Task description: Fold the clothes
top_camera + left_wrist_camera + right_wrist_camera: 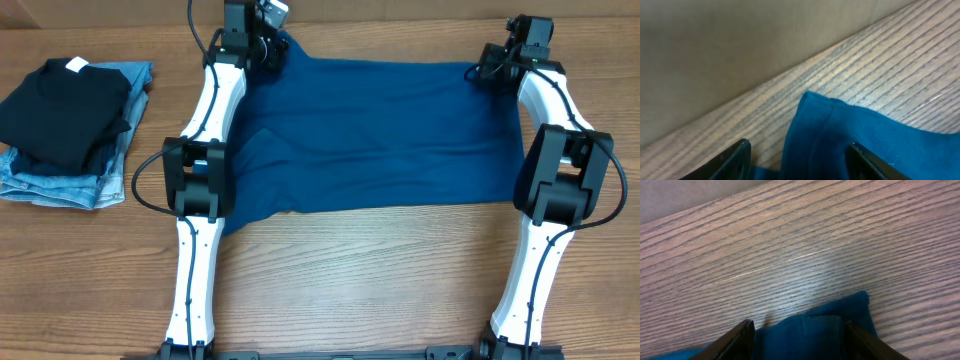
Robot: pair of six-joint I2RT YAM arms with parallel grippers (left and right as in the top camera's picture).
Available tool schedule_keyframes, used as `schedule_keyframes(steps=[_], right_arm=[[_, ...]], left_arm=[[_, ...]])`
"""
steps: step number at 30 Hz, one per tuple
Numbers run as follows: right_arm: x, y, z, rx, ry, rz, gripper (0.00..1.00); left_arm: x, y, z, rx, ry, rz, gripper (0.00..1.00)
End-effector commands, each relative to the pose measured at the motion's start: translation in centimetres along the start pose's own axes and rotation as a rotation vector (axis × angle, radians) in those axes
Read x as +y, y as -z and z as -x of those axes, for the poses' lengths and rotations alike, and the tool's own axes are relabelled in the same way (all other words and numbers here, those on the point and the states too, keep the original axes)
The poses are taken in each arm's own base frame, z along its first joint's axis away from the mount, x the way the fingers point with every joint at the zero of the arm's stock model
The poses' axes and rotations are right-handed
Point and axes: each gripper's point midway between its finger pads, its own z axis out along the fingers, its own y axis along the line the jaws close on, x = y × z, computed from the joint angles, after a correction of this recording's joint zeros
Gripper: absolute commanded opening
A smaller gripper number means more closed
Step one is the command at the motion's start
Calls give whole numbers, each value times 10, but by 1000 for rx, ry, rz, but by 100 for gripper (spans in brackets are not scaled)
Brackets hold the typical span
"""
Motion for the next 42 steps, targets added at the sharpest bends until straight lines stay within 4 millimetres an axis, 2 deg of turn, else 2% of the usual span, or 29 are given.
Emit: schedule_keyframes(steps=[1, 5, 7, 8, 9, 15, 19, 23, 26, 32, 37, 42], right_arm=[[-4, -10, -6, 7, -4, -4, 60], [-5, -13, -11, 16, -5, -5, 53], [-5, -13, -11, 16, -5, -5, 37], [-5, -13, -10, 14, -4, -5, 24], [-5, -13, -10, 13, -4, -5, 4], [-3, -12, -1, -17, -3, 0, 4], [0, -7, 12, -47, -1, 6, 4], [2, -2, 19, -62, 0, 9, 4], [3, 10, 27, -68, 1, 10, 4], [10, 37, 35, -46, 2, 33, 4], [12, 63, 49, -57, 1, 33, 4], [13, 77, 49, -36, 0, 30, 4]], left_arm=[[7, -2, 0, -10, 7, 15, 49], [8, -2, 1, -13, 7, 18, 38], [9, -2, 0, -13, 8, 19, 27], [10, -2, 0, -12, 9, 20, 17], [11, -1, 0, -13, 9, 21, 4], [19, 7, 17, -39, 3, 56, 4], [29, 30, 48, -71, -2, 84, 4], [30, 44, 60, -73, -3, 85, 4], [30, 56, 66, -60, 0, 80, 4], [24, 64, 52, 22, 12, 57, 5], [20, 77, 48, 68, 20, 41, 5], [15, 90, 42, 120, 27, 23, 7]])
